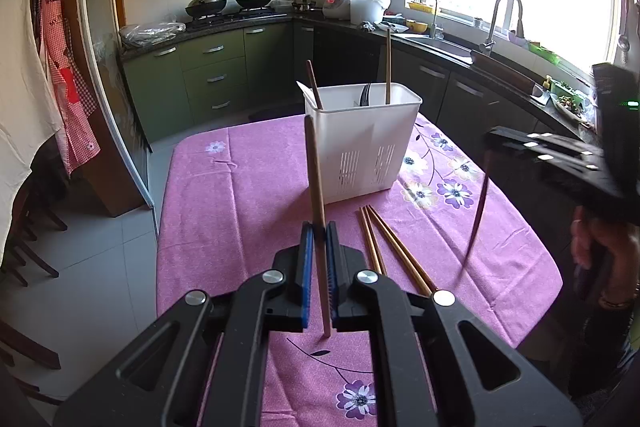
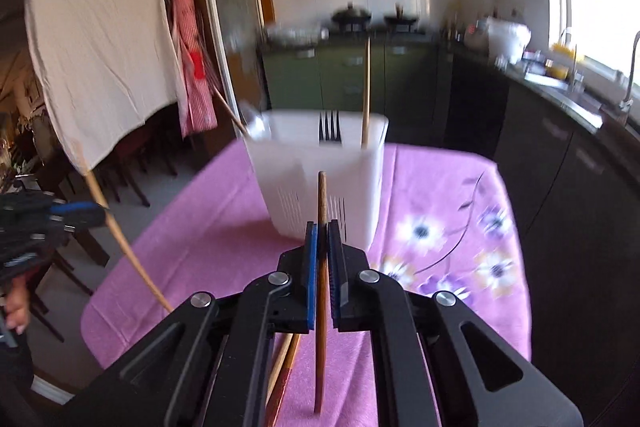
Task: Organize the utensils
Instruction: 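Carry the chopstick toward the holder with the left gripper while the right grasps another chopstick, then insert the left gripper's chopstick into the holder and open it while the right carries its chopstick over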
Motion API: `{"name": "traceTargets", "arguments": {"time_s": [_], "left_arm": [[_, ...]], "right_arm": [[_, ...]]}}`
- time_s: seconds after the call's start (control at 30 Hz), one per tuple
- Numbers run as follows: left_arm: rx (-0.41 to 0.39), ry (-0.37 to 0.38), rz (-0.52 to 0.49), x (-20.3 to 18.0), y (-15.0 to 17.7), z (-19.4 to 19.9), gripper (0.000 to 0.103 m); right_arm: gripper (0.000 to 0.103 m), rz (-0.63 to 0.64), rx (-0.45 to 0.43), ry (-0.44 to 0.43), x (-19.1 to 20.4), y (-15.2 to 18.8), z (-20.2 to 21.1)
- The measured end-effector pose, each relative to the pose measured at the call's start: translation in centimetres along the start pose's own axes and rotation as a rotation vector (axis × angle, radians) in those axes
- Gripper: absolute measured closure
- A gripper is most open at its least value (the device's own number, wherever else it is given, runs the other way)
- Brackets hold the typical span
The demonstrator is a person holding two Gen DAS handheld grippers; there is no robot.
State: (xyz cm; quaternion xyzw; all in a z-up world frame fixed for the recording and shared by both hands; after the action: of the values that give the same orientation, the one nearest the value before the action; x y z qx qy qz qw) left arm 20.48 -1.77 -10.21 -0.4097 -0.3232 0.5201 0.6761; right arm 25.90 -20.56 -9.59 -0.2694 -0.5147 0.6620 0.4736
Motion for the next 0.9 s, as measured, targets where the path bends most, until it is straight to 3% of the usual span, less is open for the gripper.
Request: {"name": "traceTargets", "arguments": {"time_s": [0.17, 0.6, 0.9], "left_arm": [[-0.003, -0.006, -0.011, -0.1, 0.0, 0.0, 0.096], [0.003, 0.002, 0.017, 0.3, -0.8, -0.3, 0.097], [-0.089, 0.054, -0.018, -1.3, -7.9, 0.4, 0.097]], "right_arm": [[0.097, 0.031, -0.045, 0.010, 0.7, -0.9, 3.6], [0.097, 0.008, -0.043, 0.010, 0.1, 0.3, 3.9], [0.097, -0.007, -0.049, -0.003, -0.1, 0.4, 3.9]]}}
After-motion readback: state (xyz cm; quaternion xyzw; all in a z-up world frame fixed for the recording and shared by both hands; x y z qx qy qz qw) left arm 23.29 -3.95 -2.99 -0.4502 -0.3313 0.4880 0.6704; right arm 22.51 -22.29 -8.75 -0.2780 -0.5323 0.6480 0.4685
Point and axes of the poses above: each gripper's, at about its wrist camera, not at the fingertips, and z roughly against the way its jaws point, x to its left, y to its underside, the point moved 9 cm from there along -z, roughly the way its jaws point, and after that the axes turned 14 degrees about -x, right-handed, at the moved point
